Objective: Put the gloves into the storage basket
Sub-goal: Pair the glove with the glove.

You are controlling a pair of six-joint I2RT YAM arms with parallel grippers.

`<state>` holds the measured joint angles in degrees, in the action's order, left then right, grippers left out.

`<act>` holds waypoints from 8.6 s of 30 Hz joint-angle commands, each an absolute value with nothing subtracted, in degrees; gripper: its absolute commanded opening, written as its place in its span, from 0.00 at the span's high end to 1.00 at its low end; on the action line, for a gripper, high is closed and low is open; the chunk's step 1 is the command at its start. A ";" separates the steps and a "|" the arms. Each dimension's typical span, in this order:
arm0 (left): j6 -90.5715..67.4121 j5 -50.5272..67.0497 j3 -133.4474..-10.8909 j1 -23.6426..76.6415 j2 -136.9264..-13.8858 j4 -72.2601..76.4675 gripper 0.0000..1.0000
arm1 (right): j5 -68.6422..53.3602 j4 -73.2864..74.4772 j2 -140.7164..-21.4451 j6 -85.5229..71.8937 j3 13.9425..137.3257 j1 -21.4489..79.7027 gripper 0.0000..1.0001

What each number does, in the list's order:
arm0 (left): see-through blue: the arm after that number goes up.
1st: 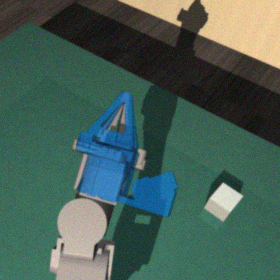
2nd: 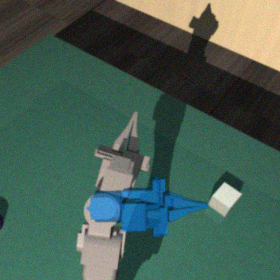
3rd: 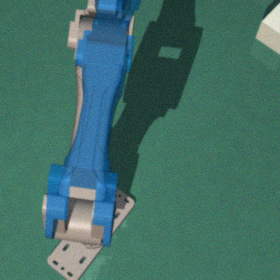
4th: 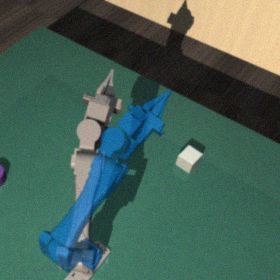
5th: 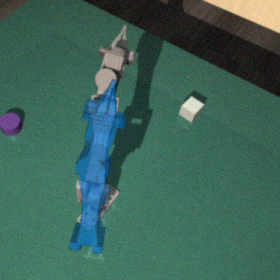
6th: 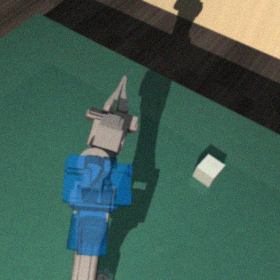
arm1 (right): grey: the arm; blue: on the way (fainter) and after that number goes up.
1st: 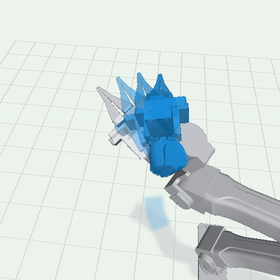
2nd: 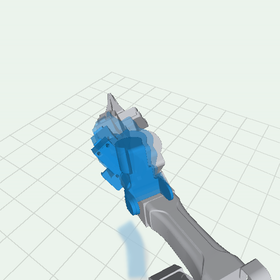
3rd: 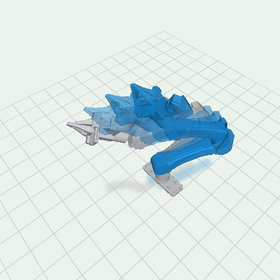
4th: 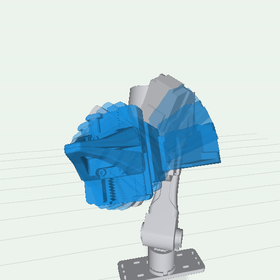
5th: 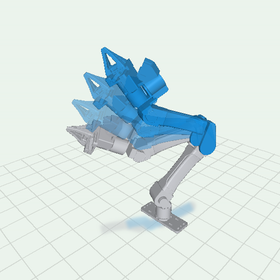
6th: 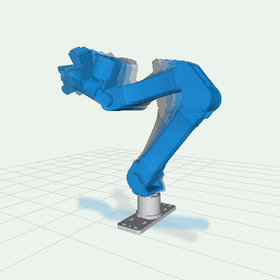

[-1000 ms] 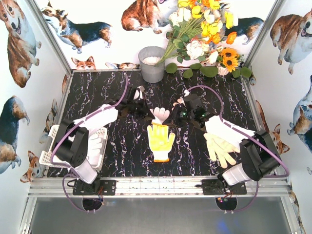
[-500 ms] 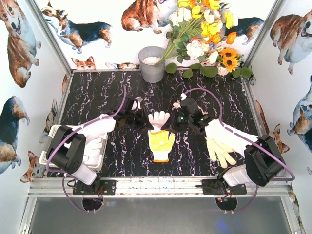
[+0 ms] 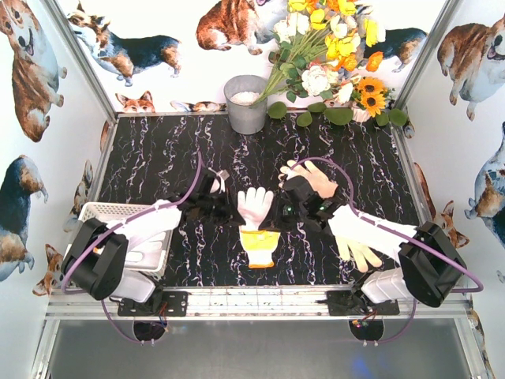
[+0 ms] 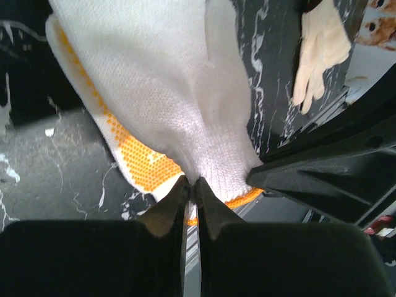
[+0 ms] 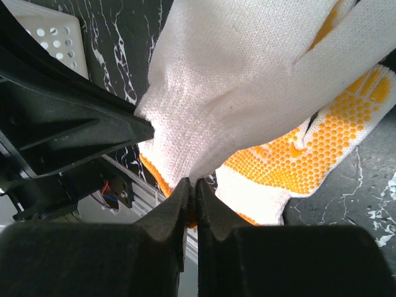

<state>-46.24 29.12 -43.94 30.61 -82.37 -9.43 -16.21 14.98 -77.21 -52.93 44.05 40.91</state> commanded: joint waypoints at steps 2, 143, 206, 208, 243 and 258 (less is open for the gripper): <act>-46.23 28.67 -39.85 31.93 -80.30 -9.74 0.98 | -14.42 14.22 -76.84 -54.40 42.64 43.54 0.99; -53.56 10.48 -28.04 32.26 -89.65 6.53 1.00 | -16.35 7.85 -69.58 -70.04 33.32 59.10 0.90; -47.01 31.46 -29.20 34.14 -83.56 4.63 0.60 | -3.59 20.78 -80.86 -55.96 40.94 46.79 0.66; -48.88 32.63 -29.30 34.39 -85.22 8.38 0.59 | -3.72 21.12 -82.48 -53.40 41.96 44.28 0.66; -51.55 26.28 -30.39 41.25 -78.54 -2.53 0.89 | -15.86 19.87 -65.43 -65.44 32.73 49.13 0.43; -47.38 25.46 -31.65 41.84 -85.96 -3.78 0.94 | -14.18 11.90 -68.34 -69.63 28.77 51.92 0.51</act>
<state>-49.93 26.26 -30.96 41.39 -84.60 -3.14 -15.55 17.19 -70.13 -67.20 30.92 51.62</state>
